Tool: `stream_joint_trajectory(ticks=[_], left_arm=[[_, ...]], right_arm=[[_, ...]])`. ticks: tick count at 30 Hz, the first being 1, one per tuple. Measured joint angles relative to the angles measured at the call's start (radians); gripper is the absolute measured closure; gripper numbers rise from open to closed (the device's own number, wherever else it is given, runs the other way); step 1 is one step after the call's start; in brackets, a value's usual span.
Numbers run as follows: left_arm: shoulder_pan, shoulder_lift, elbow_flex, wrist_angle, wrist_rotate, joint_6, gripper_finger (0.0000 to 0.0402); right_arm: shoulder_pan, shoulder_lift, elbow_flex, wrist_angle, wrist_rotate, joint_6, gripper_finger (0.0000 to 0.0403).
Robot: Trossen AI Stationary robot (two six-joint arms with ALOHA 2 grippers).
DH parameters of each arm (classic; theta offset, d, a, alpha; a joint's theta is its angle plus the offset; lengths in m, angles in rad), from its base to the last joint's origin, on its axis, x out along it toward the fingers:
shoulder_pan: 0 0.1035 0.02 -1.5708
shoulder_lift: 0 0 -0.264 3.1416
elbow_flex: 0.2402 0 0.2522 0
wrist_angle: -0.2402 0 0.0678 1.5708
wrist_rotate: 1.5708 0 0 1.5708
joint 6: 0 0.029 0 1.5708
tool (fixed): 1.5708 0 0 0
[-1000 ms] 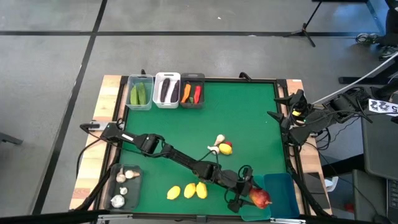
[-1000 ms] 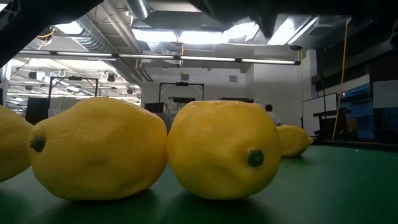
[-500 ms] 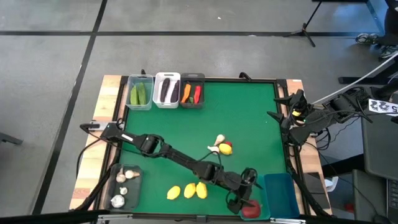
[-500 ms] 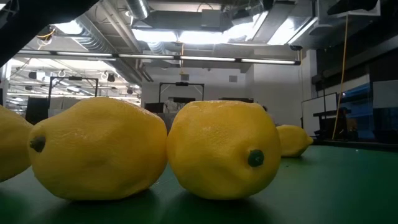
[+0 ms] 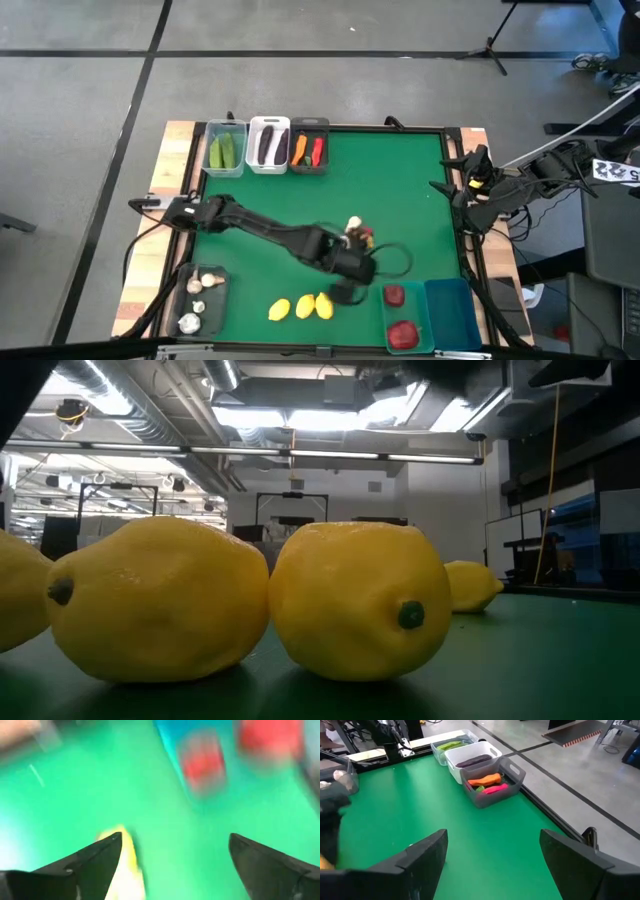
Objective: Sort produce into baskets
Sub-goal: Put the lemon into the blue bin
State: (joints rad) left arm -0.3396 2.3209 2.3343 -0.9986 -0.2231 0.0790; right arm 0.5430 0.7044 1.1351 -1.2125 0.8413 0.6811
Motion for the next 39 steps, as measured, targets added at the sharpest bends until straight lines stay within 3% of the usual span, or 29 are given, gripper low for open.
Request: stream_joint_trajectory(ticks=[5, 8, 11, 15, 20, 25, 31, 39], left_arm=[[-0.084, -0.093, -0.003, -0.380, 0.039, -0.102, 0.0041], [-0.163, -0.126, -0.024, -0.471, 0.041, -0.204, 0.0041], [-0.242, -0.139, -0.067, -0.456, 0.016, -0.344, 0.0041], [-0.322, -0.165, -0.148, -0.455, -0.104, -0.589, 0.0041], [-0.384, -0.156, -0.258, -0.409, -0.104, -0.875, 0.0041], [-0.416, -0.162, -0.268, -0.406, -0.105, -1.086, 0.0041], [-0.426, -0.162, -0.287, -0.396, -0.132, -1.217, 0.0041], [-0.412, -0.239, -0.458, -0.254, -0.060, -1.251, 0.0041]], right_arm=[[0.000, 0.000, 0.000, -0.002, -0.004, 0.001, 0.0086], [0.000, 0.000, 0.000, -0.002, -0.013, 0.001, 0.0086], [0.000, 0.000, 0.000, -0.002, -0.016, 0.006, 0.0086], [0.000, 0.000, 0.000, -0.002, -0.017, 0.005, 0.0086], [0.000, 0.001, 0.000, -0.002, -0.017, -0.007, 0.0086], [0.000, 0.001, 0.000, -0.002, -0.017, -0.008, 0.0086], [0.000, 0.001, 0.000, -0.002, -0.017, -0.008, 0.0086], [0.000, 0.000, 0.000, -0.013, -0.026, -0.009, 0.0086]])
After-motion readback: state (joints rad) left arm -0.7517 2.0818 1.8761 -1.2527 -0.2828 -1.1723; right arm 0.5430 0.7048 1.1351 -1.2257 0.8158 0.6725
